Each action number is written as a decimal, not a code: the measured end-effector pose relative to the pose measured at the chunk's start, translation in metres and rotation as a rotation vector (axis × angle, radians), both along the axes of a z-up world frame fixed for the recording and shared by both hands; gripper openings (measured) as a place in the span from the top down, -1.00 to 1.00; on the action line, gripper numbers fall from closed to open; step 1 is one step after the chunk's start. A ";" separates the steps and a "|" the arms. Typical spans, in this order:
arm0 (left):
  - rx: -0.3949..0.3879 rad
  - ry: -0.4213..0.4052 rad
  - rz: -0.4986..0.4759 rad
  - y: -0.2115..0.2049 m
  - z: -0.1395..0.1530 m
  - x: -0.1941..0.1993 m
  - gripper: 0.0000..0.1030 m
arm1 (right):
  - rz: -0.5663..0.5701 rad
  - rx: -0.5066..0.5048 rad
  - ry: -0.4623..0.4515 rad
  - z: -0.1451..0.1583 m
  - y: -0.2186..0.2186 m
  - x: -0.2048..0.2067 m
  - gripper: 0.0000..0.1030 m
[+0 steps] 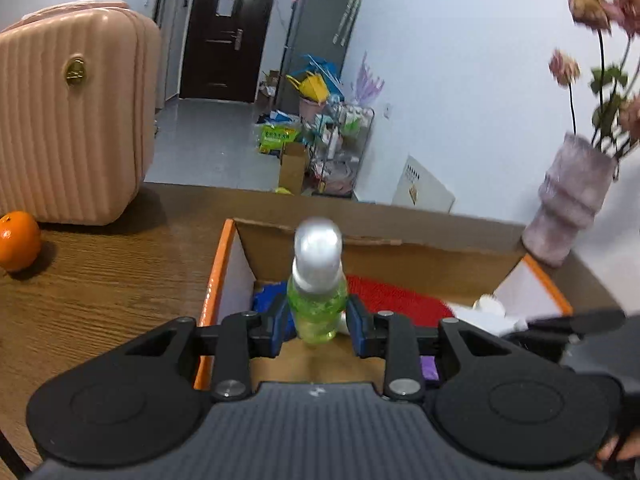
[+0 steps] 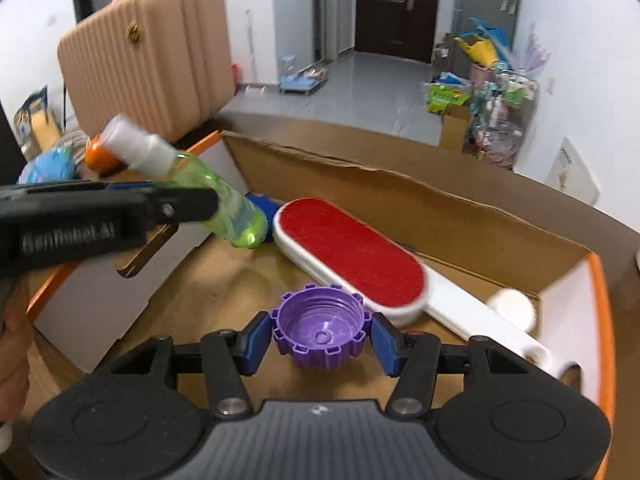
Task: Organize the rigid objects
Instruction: 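Place the purple cap and green spray bottle into the box, opening both tools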
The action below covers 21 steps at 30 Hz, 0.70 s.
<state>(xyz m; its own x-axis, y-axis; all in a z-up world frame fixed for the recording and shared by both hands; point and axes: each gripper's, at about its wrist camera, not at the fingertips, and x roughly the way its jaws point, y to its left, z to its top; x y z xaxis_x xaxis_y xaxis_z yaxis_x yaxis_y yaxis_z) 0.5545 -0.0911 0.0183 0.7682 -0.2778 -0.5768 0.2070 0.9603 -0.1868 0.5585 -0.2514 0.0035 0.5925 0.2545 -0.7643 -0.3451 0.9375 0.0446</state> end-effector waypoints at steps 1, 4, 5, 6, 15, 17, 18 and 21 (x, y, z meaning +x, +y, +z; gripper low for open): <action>0.016 0.007 -0.005 0.000 -0.001 0.000 0.40 | 0.007 -0.008 0.003 0.000 0.005 0.004 -0.04; 0.045 0.005 -0.029 0.001 0.000 -0.002 0.40 | 0.020 0.003 0.012 0.003 0.012 0.009 -0.04; 0.058 0.003 -0.039 0.000 0.001 -0.003 0.40 | 0.026 0.006 0.017 0.003 0.016 0.012 -0.04; 0.072 0.003 -0.044 -0.001 0.001 -0.004 0.40 | 0.031 0.004 0.022 0.002 0.020 0.014 -0.04; 0.092 0.015 -0.057 0.001 -0.003 0.000 0.12 | 0.048 -0.011 0.062 -0.005 0.025 0.026 -0.05; 0.095 0.005 -0.059 0.000 -0.001 0.000 0.01 | 0.050 0.005 0.061 -0.003 0.025 0.026 -0.15; 0.094 0.000 -0.059 0.000 0.001 -0.001 -0.04 | 0.048 0.010 0.060 -0.003 0.025 0.026 -0.19; 0.087 -0.010 -0.065 0.001 0.006 -0.006 -0.24 | 0.035 0.017 0.041 0.000 0.021 0.022 -0.20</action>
